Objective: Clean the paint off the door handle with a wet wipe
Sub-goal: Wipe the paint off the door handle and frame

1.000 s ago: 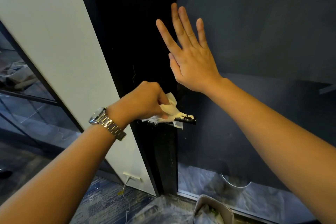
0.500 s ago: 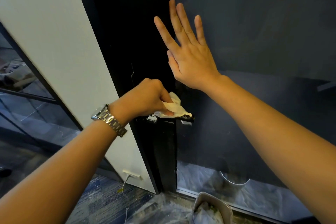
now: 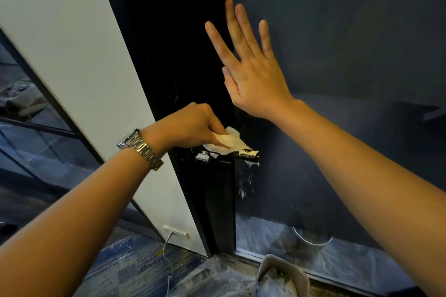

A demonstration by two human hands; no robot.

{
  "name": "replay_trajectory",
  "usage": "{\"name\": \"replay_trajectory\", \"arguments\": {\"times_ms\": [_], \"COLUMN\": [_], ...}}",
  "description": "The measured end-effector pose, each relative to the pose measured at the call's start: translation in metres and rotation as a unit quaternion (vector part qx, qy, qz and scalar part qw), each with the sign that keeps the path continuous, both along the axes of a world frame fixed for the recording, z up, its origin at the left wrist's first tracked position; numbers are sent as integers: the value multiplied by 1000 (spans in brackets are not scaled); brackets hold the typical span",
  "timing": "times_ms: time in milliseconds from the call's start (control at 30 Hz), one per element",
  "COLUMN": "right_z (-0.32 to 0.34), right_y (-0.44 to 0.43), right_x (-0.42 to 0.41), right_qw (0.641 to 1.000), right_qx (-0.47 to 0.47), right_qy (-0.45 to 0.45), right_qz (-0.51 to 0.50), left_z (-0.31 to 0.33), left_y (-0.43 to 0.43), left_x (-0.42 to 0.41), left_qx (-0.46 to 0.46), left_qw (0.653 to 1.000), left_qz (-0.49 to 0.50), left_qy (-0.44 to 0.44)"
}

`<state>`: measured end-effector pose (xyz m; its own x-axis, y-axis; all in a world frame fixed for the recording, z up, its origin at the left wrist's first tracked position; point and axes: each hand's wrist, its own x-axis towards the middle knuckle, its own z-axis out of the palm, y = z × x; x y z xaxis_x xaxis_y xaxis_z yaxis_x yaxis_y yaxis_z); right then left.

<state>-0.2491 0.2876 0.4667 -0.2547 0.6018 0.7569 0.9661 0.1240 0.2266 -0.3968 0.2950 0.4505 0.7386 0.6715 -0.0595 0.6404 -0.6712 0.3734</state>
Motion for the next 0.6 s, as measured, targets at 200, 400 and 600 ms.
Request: {"name": "replay_trajectory", "arguments": {"times_ms": [200, 400, 600], "right_z": [-1, 0, 0], "right_y": [0, 0, 0], "right_x": [-1, 0, -1], "right_qw": [1000, 1000, 1000], "right_qx": [-1, -1, 1], "right_qy": [-2, 4, 3], "right_qz": [-3, 1, 3], "left_z": [-3, 4, 6], "left_y": [-6, 1, -5], "left_x": [9, -15, -10], "left_qx": [-15, -133, -156], "left_qw": [999, 987, 982], "left_qz": [-40, -84, -108], "left_qy": [-16, 8, 22]}}
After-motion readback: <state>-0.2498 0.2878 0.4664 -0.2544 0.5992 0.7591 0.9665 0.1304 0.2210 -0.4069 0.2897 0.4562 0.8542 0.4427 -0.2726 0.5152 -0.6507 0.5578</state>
